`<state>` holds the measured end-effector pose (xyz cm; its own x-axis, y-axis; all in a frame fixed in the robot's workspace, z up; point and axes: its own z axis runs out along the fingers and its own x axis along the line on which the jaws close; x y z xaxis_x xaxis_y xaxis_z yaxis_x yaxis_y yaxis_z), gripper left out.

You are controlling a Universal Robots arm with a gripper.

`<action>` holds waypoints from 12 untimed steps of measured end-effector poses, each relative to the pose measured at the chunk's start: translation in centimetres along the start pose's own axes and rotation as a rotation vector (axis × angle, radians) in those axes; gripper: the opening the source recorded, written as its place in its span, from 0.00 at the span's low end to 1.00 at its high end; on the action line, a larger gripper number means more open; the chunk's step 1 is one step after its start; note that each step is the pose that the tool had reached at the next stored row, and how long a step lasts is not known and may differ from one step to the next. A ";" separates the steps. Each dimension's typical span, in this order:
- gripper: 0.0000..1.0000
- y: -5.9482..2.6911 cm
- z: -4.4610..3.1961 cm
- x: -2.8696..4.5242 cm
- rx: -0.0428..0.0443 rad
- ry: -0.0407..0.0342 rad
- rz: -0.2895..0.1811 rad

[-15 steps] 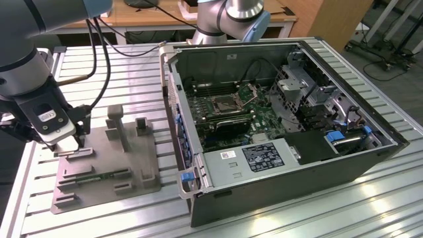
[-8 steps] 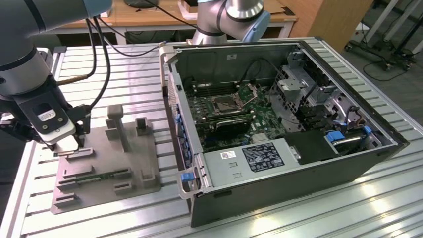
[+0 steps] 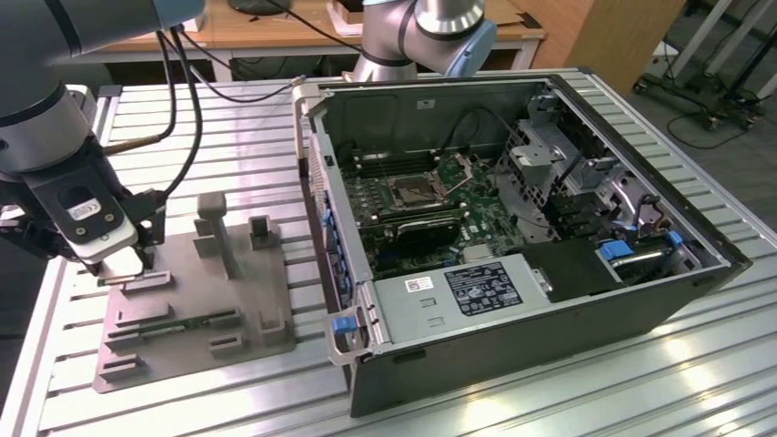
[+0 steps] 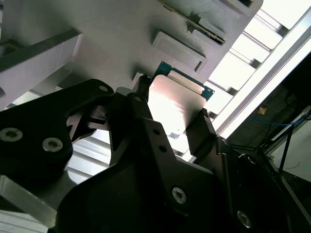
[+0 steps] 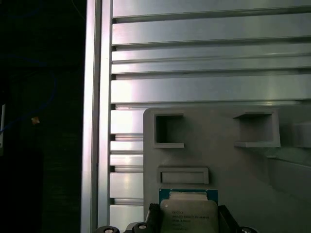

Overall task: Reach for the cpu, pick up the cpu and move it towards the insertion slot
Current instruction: 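Pick up the cpu and move it towards the insertion slot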

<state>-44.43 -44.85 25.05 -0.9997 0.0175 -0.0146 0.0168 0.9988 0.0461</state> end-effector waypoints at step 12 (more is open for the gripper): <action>0.54 0.02 -0.51 -0.01 0.0001 0.0002 0.000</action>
<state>-44.43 -44.85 25.56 -0.9997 0.0175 -0.0144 0.0169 0.9988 0.0460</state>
